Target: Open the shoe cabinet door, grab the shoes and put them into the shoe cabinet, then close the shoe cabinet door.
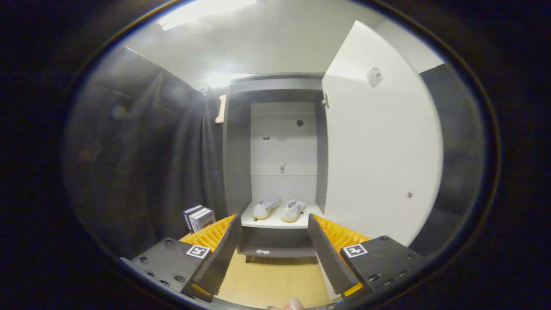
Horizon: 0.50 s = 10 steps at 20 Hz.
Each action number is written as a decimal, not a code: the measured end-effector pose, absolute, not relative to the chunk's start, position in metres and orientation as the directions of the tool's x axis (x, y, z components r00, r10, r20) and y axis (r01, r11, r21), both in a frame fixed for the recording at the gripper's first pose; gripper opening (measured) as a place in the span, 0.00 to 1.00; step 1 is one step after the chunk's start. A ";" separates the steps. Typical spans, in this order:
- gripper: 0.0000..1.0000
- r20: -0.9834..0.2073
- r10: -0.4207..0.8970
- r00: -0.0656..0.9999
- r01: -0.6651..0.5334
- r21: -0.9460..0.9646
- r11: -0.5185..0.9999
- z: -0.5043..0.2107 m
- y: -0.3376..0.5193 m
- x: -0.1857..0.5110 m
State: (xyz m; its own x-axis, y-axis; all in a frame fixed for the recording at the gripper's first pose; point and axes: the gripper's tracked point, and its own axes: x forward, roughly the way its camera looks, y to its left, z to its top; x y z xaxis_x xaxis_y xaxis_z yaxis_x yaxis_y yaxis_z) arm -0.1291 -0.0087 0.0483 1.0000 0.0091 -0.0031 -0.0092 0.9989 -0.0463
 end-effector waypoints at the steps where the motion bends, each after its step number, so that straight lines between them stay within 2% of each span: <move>1: 0.96 0.004 -0.025 1.000 0.025 -0.040 0.999 0.053 -0.021 -0.144; 10: 0.96 0.030 -0.326 0.945 0.327 -0.029 0.945 0.067 -0.151 -0.208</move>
State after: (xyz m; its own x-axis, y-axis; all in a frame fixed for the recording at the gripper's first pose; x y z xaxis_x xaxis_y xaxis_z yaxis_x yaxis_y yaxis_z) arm -0.2078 -0.1515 0.0666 0.9449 -0.3261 0.0298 0.3269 0.9446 -0.0287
